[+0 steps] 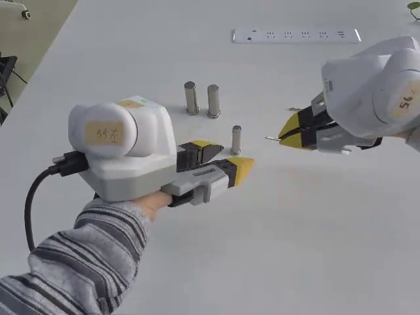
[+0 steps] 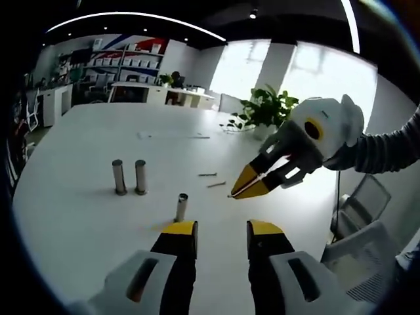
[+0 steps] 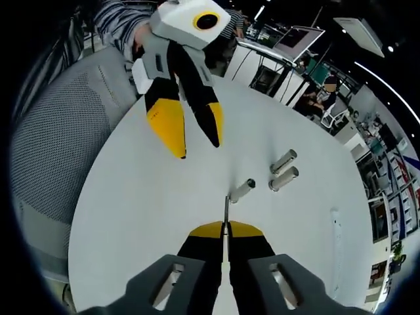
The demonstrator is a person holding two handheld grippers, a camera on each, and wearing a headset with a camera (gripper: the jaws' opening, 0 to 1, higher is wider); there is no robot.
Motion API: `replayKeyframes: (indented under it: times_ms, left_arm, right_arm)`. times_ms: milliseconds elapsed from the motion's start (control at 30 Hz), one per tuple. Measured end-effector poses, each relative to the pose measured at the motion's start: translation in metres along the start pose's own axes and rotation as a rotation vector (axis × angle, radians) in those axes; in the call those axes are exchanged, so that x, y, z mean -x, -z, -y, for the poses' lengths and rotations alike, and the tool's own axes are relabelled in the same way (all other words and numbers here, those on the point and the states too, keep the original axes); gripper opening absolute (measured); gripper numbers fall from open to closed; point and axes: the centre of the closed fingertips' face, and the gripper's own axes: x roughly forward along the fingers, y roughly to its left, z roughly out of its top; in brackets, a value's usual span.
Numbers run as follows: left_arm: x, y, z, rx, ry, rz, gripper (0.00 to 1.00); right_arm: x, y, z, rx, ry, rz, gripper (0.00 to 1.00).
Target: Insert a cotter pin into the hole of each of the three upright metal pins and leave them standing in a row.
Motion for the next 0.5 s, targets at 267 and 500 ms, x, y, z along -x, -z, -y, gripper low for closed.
replayKeyframes:
  times_ms: [267,500]
  left_arm:
    - [-0.003,0.0,0.007,0.06,0.027,0.006,0.18]
    - [-0.004,-0.002,0.013,0.141,0.061,0.028,0.09]
  right_arm:
    - [0.0,-0.025,-0.017,0.085,-0.023,0.046,0.0]
    - [0.004,-0.038,-0.019,0.145,-0.003,0.064,0.0]
